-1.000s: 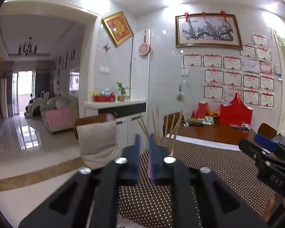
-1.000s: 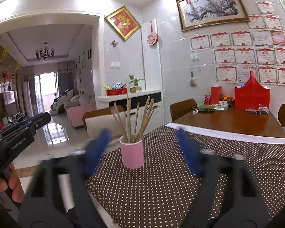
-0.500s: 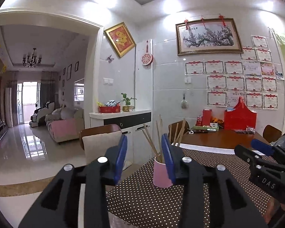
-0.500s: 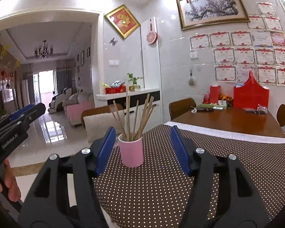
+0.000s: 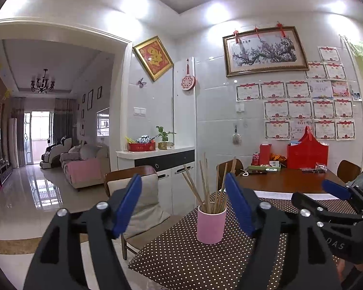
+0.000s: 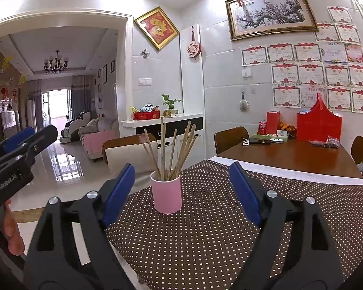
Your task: Organize utensils
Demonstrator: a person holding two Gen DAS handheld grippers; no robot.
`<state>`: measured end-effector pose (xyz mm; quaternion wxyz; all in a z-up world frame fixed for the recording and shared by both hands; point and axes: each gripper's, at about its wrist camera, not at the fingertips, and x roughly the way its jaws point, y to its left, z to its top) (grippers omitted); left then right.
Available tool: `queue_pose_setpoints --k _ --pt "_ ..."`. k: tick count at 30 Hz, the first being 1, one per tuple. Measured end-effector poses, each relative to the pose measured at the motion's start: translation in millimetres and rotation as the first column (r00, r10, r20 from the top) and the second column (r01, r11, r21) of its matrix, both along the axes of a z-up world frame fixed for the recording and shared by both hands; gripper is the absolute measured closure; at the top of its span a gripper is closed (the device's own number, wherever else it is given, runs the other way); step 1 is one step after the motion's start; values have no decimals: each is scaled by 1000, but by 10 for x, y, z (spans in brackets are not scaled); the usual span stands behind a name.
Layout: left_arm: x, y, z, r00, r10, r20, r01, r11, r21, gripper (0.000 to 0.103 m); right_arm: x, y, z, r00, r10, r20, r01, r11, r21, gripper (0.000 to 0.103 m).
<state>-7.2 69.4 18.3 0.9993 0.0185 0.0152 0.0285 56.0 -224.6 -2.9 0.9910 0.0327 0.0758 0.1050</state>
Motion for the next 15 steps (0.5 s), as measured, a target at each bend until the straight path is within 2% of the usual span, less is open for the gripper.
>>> queue_pose_setpoints --k 15 --pt "-18 -57 -13 1000 13 -13 -12 999 32 30 -6 6 22 1000 -8 12 8 1000 -13 15"
